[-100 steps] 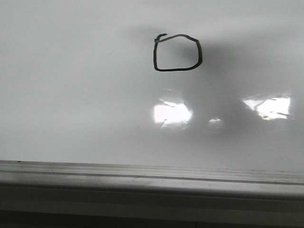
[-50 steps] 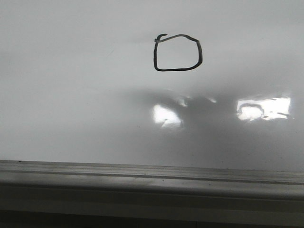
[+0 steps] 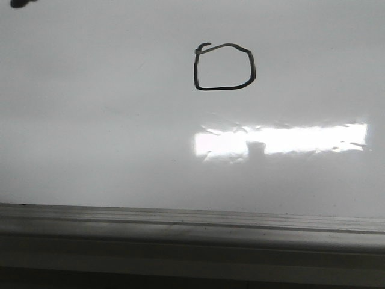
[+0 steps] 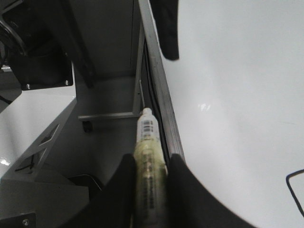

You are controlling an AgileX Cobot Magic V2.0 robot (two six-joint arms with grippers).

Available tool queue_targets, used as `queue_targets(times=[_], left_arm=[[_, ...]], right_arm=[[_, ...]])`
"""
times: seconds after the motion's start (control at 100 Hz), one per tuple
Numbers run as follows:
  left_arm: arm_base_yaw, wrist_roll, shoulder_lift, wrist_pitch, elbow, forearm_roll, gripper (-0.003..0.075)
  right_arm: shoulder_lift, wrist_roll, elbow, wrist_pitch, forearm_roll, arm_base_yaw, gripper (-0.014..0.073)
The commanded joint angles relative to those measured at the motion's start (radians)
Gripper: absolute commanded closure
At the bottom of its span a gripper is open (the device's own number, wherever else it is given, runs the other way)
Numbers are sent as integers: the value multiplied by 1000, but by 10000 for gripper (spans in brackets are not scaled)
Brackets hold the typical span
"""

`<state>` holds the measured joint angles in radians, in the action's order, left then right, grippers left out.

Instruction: Write number 0 on whiteboard

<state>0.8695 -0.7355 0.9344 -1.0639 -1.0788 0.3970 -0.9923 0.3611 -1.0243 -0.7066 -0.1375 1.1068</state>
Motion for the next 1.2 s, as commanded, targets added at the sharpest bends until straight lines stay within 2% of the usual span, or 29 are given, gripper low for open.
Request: queue_targets(times=[0.0,0.25,0.71,0.8,1.19], left_arm=[[11,-11,21,34,-36,38,332],[11,-11,54,49,-36,33,332],[11,-11,91,113,-36,6,337],[11,-11,100,119,-36,6,382],[11,-11,104,189,-36,4,678]], right_arm=[[9,23,-34,103,-22,3,644],[9,85,-34,182,-117,18,644],[9,86,-34,199,-117,22,644],[9,86,-34,199,-117,22,644],[2,86,-34,189,-117,22,644]])
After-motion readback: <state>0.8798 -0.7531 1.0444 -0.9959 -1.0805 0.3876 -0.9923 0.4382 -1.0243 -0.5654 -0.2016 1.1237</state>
